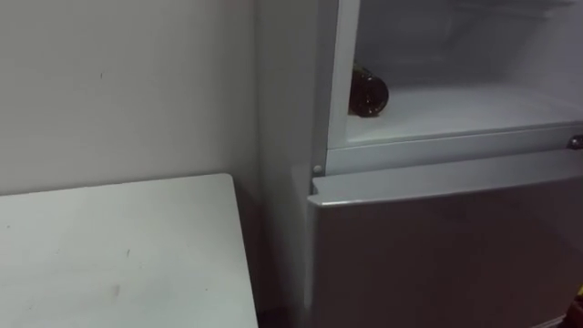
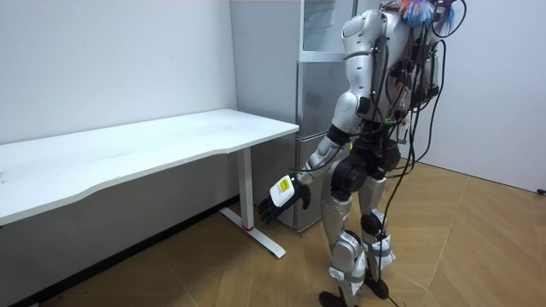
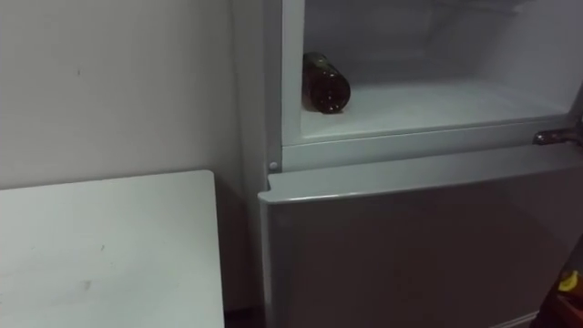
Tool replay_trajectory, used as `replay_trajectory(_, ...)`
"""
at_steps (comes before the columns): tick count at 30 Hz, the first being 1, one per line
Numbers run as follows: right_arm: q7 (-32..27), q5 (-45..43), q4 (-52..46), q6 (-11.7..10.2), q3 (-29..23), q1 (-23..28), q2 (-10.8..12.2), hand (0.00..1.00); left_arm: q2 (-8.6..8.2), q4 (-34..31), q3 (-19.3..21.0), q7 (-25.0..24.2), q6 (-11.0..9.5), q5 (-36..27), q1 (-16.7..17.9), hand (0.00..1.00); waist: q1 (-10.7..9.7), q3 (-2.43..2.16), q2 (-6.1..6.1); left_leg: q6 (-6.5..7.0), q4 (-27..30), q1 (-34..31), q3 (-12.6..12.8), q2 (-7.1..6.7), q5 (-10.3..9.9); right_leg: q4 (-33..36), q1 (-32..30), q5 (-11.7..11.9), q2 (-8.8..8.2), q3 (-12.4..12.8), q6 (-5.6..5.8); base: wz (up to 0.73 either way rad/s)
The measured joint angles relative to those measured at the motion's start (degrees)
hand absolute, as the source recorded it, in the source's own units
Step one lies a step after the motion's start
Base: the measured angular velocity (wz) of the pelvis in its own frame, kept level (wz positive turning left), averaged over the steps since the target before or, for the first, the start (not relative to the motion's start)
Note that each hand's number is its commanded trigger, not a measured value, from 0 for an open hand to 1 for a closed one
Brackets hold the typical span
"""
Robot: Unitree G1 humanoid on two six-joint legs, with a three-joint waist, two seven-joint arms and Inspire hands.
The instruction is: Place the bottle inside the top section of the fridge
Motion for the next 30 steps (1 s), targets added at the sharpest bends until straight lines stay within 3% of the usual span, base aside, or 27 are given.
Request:
replay_trajectory(3, -0.5, 0.0, -1.6, -1.4, -1.3, -0.4, -1.6, 0.0, -0.02, 0.0, 0.2, 0.0, 0.0, 0.0, 0.1, 0.0, 0.1, 0.03, -0.35, 0.01, 0.1, 0.2, 0.0, -0.04, 0.0, 0.0, 0.3, 0.0, -0.06, -0.1, 0.0, 0.0)
replay_trajectory(10, -4.3, -1.9, -7.5, -1.5, -1.7, -0.9, -6.3, 0.0, -0.01, 0.0, 0.2, -0.2, 0.0, 0.2, 0.5, 0.0, 0.1, 0.07, -1.31, -0.01, 0.3, 0.1, -0.1, 0.0, 0.1, 0.0, 0.1, -0.1, -0.07, -0.1, 0.02, 0.0)
replay_trajectory(17, -8.6, -6.3, -17.6, -1.6, -3.4, -2.0, -6.7, 0.0, 0.38, 0.0, 0.2, -0.2, -0.1, 1.0, 0.9, 0.0, 0.0, 0.2, -2.49, -0.05, 0.0, 0.0, 0.0, -0.01, 0.1, 0.0, -0.2, -0.1, 0.01, 0.0, 0.02, 0.0)
replay_trajectory(19, -10.1, -6.4, -17.5, -1.2, -3.3, -1.8, -6.7, 0.0, 0.72, 0.3, 0.2, -0.1, -0.1, 1.0, 0.9, 0.0, 0.1, 0.41, -2.92, -0.05, 0.0, -0.1, 0.0, -0.01, 0.1, 0.1, -0.1, -0.1, 0.03, 0.0, 0.02, 0.0)
replay_trajectory(23, -12.6, -6.7, -18.0, -1.2, -3.3, -1.9, -6.7, 0.0, 0.98, 0.9, 0.2, 0.0, 0.0, 1.1, 0.9, 0.0, 0.1, 0.39, -3.3, -0.05, -0.1, -0.3, 0.0, -0.05, 0.1, 0.0, -0.4, -0.1, 0.02, 0.0, 0.03, 0.0)
replay_trajectory(30, -14.4, -17.2, -18.2, 2.5, -3.3, -2.2, -6.7, 0.0, 0.89, 2.4, 0.2, 0.0, 0.2, 2.7, 0.6, 0.0, -0.1, 0.42, -3.24, -0.06, -0.2, 0.1, 0.0, -0.05, 0.1, 0.3, -0.2, -0.1, 0.03, 0.0, 0.04, 0.0)
